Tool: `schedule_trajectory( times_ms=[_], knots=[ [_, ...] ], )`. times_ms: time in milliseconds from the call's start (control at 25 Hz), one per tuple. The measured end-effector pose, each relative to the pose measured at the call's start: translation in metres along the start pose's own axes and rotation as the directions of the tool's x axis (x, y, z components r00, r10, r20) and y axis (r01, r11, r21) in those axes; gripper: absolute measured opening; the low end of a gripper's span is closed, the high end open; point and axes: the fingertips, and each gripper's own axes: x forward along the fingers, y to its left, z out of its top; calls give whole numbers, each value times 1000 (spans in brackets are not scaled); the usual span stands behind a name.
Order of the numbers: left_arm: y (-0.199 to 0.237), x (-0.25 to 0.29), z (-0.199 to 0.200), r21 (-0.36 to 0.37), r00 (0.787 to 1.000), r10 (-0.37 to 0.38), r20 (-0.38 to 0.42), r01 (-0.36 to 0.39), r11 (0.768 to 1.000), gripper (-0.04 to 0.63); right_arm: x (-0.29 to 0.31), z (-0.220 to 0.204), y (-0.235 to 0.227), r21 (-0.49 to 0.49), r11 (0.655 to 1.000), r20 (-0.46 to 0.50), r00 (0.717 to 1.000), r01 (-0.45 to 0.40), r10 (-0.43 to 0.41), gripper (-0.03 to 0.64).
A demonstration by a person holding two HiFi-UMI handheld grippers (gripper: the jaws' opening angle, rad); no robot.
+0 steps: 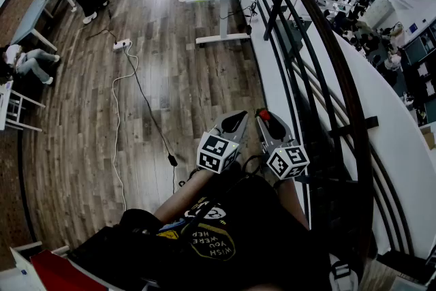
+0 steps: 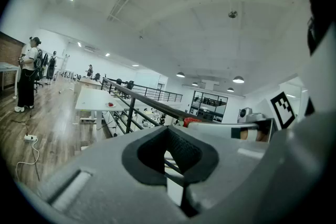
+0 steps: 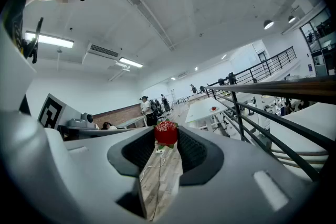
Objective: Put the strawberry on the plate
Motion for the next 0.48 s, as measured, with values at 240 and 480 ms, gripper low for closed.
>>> schedule_trajectory(
  times_ms=[240,480],
  knots=[
    [-12,10,0,5,1000,-18,-6,18,1000,0,-8,2,-8,1,1000,3,1000,6,-6,138],
    [-24,21,4,29,1000,-26,-4,26,999,0,-13,6,-18,8,1000,7,1000,-7,7,138]
  ],
)
